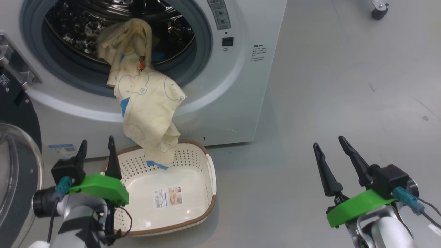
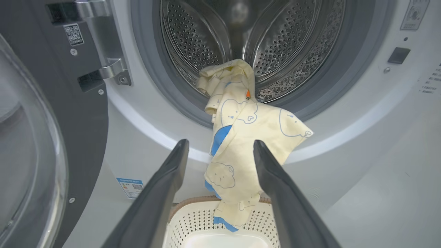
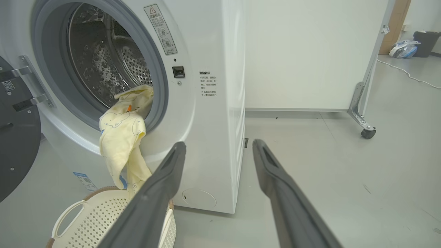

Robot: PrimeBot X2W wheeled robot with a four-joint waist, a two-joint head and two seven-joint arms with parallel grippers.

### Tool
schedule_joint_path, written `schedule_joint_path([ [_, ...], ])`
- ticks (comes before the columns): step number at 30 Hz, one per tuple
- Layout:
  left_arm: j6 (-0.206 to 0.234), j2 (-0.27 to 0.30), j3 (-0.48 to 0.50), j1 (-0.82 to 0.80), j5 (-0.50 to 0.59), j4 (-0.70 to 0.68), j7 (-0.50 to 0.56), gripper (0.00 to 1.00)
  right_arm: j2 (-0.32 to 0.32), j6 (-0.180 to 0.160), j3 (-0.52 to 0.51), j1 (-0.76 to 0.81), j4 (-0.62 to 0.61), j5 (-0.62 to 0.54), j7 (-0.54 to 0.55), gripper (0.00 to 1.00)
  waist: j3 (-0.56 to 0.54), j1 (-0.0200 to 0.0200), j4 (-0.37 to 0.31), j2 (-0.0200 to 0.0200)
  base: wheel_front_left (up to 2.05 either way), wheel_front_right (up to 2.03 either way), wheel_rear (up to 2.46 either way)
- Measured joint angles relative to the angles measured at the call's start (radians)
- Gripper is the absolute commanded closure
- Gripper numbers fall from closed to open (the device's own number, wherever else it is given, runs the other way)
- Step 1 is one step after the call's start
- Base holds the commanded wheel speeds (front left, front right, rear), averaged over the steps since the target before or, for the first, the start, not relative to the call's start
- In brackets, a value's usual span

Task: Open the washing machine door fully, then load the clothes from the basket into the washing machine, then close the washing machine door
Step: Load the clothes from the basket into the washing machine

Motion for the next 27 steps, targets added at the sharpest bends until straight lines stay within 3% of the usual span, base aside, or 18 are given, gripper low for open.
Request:
schedule_joint_path([
  [12, -0.016, -0.031, 0.089, 0.224, 0.013, -0.178, 0.0, 0.0, 0.0, 0.0, -0.01, 0.041, 0.0, -0.003, 0.0, 0.0, -0.06, 0.0, 0.011, 0.0, 0.0, 0.0, 0.0],
  [27, -0.034, -0.038, 0.118, 0.394, -0.029, -0.322, 0.0, 0.0, 0.0, 0.0, -0.018, 0.075, 0.0, -0.003, 0.0, 0.0, -0.104, 0.0, 0.007, 0.0, 0.0, 0.0, 0.0],
])
